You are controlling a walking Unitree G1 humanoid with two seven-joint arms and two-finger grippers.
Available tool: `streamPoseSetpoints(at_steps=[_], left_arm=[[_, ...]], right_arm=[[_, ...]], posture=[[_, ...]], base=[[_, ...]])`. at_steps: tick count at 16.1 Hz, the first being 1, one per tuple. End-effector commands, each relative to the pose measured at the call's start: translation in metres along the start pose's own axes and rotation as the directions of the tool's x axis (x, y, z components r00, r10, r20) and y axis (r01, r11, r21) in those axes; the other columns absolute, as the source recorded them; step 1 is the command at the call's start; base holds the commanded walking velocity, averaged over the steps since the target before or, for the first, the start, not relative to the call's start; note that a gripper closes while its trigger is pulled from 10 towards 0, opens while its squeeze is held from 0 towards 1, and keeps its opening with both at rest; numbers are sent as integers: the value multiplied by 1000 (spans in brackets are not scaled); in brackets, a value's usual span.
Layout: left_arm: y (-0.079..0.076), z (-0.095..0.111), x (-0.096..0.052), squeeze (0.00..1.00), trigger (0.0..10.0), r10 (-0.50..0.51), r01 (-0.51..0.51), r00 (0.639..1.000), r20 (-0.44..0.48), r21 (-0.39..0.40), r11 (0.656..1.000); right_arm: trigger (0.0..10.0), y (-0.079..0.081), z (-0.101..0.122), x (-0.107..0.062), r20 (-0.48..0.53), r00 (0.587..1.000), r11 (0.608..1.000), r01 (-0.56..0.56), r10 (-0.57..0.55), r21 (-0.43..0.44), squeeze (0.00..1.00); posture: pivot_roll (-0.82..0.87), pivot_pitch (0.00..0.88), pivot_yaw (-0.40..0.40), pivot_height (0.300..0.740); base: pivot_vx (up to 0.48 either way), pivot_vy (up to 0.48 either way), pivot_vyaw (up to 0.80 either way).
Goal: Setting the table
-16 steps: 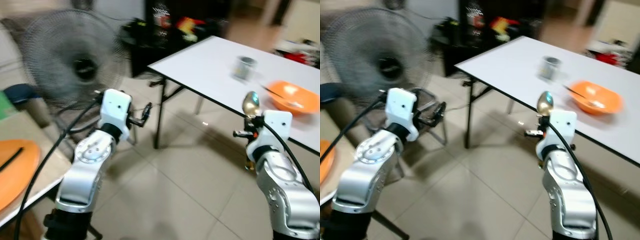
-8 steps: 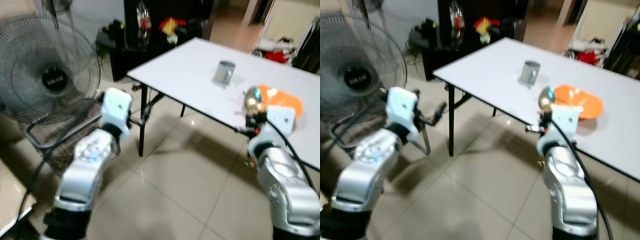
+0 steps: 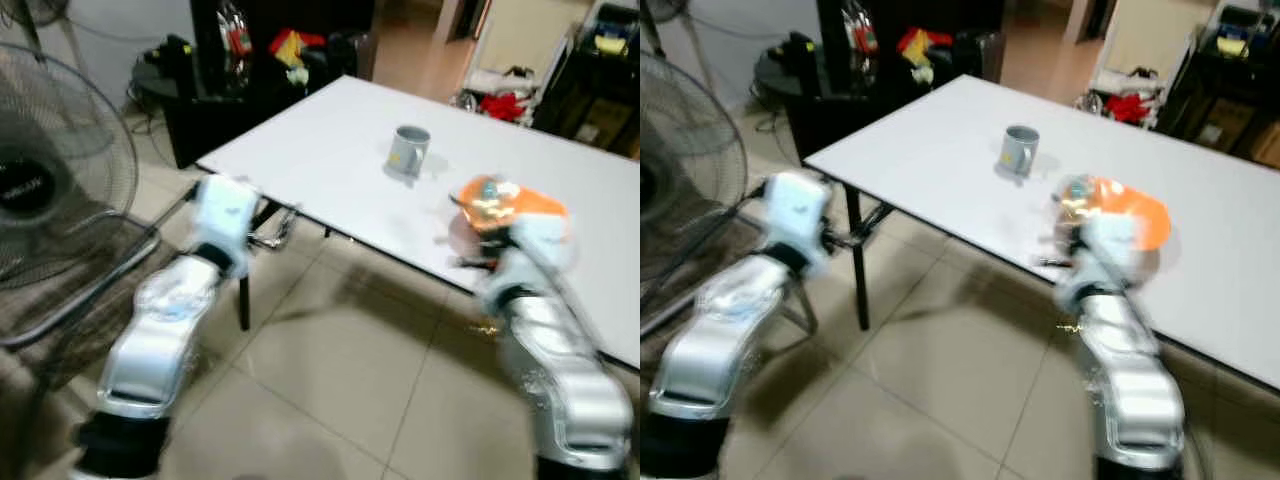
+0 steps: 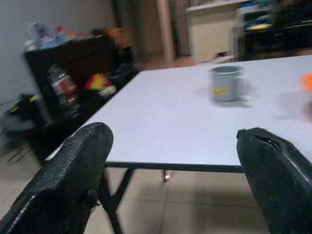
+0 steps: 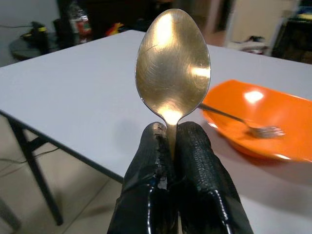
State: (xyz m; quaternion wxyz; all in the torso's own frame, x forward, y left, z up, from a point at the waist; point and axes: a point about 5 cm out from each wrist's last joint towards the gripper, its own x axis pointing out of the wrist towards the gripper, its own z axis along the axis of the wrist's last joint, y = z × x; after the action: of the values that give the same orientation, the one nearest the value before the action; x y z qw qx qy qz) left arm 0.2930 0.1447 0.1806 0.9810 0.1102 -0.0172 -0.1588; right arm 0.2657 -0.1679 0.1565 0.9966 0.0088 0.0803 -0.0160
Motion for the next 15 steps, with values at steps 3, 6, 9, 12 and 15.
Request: streamPoseSetpoints(at_steps=[3, 6, 9, 12, 15], left_arm=[[-8, 5, 4, 0, 10000, -42, 42, 999, 19, 0, 999], [-8, 5, 5, 0, 10000, -53, 53, 998, 21, 1, 999], [-9, 6, 6, 0, 10000, -58, 58, 998, 22, 3, 998], [-9, 6, 6, 0, 10000, -61, 61, 998, 23, 8, 998], [-7, 6, 6, 0, 10000, -62, 62, 998, 21, 10, 998]], right_arm=[[10000, -11, 3, 0, 11, 999, 999, 46, -46, -3, 0], [10000, -11, 4, 0, 10, 999, 999, 44, -44, 9, 0], [10000, -11, 4, 1, 7, 999, 999, 46, -46, 10, 0], [10000, -10, 4, 3, 1, 999, 999, 34, -34, 4, 0], [10000, -6, 4, 4, -7, 1000, 1000, 1, -1, -4, 0]], posture=[[71, 0, -41, 740], [68, 0, -37, 740], [67, 0, -34, 740], [69, 0, -35, 740], [71, 0, -38, 740]], base=[[372, 0, 0], [371, 0, -800], [369, 0, -794], [350, 0, 0], [346, 0, 0]])
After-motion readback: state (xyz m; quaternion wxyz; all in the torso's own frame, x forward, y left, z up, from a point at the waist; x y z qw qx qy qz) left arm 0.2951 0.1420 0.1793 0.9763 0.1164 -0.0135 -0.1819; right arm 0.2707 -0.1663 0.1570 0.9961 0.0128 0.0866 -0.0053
